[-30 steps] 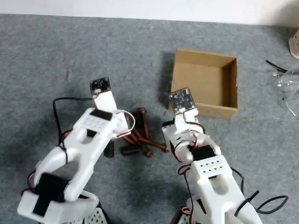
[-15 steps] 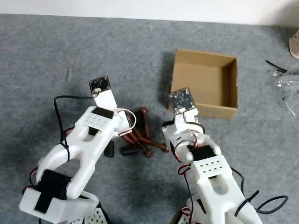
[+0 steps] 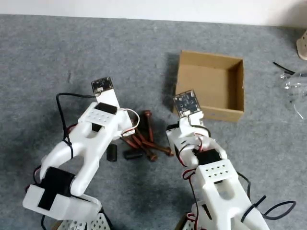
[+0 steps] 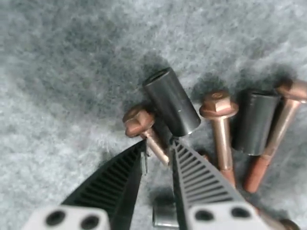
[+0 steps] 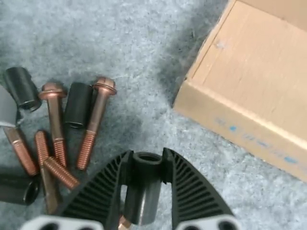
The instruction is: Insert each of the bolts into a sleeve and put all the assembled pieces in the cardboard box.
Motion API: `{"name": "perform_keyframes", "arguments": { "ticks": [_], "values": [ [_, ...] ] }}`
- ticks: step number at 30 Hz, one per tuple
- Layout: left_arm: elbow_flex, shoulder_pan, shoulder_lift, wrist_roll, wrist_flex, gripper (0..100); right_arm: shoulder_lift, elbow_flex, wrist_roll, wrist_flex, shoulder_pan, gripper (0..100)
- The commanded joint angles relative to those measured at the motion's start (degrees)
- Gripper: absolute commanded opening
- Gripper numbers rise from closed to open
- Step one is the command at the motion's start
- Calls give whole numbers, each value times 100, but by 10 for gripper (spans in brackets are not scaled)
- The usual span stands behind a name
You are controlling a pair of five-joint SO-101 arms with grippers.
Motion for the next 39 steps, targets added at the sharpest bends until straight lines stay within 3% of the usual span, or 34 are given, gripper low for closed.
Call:
{"name": "perform_keyframes", "arguments": {
  "ticks": [1, 26, 32, 39],
  "values": [
    [-22, -215, 119, 9, 35, 88, -163, -22, 62, -189, 75, 3],
    [101, -180, 110, 0, -97, 88, -163, -22, 62, -189, 84, 3],
    [110, -426, 119, 440, -79, 88, -163, -22, 62, -189, 84, 3],
    [110, -681, 119, 448, 149, 88, -163, -22, 62, -189, 84, 3]
  ]
}}
